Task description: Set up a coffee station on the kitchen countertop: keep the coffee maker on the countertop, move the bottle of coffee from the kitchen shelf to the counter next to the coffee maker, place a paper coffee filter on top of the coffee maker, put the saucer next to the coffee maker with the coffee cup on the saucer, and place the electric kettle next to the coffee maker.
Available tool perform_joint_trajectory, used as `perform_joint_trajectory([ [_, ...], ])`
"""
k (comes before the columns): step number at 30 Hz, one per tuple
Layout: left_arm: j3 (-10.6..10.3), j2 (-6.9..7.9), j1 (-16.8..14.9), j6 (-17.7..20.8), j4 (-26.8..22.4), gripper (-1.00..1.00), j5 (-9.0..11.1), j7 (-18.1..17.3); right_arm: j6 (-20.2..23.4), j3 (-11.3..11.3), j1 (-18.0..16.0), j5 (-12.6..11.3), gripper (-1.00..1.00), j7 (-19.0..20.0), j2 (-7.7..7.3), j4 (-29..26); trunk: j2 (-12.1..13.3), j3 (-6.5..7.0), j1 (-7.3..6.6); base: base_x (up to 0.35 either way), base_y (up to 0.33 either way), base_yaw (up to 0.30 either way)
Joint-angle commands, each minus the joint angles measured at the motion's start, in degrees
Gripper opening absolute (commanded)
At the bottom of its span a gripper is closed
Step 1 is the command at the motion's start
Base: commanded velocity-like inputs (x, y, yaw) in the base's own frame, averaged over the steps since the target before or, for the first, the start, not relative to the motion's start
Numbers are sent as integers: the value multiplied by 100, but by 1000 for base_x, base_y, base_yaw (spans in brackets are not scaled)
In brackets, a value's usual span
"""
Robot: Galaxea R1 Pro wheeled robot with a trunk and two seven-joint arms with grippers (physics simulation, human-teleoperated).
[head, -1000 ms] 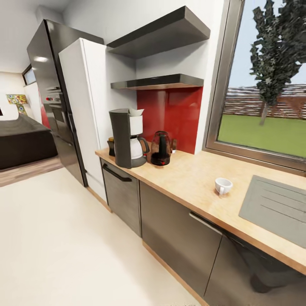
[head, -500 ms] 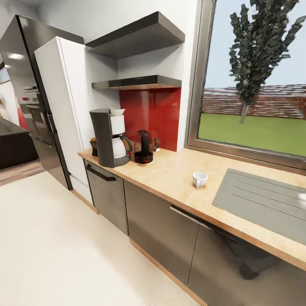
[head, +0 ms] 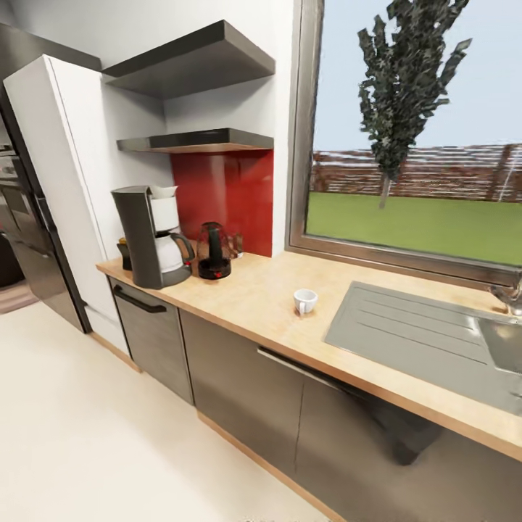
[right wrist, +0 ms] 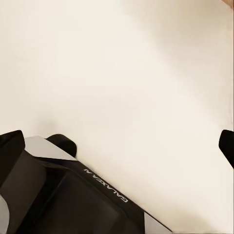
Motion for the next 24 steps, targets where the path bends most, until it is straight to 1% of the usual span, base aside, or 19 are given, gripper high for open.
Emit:
perform_joint_trajectory([
  [1, 45, 1, -5, -12, 8, 100, -15, -32, -25, 48, -4, -36, 100, 8, -2, 1, -3, -6, -1, -74, -263, -70],
  [4, 45, 0, -5, -14, 8, 100, -15, -32, -25, 48, -4, -36, 100, 7, -2, 1, -3, -6, -1, -90, -234, -162],
  [12, 45, 0, -5, -14, 8, 100, -16, -32, -23, 48, -4, -36, 100, 6, -2, 1, -3, -6, -1, -51, -90, -254],
  [15, 45, 0, -5, -14, 8, 100, -16, -32, -24, 48, -4, -36, 100, 6, -2, 1, -3, -6, -1, -131, -193, -120],
  [20, 43, 0, -5, -16, 8, 100, -16, -32, -25, 48, -4, -36, 100, 6, -2, 1, -3, -6, -1, -161, -237, -28],
  [24, 41, 0, -5, -15, 8, 100, -16, -32, -25, 48, -4, -36, 100, 6, -2, 1, -3, -6, -1, -130, -187, -149],
])
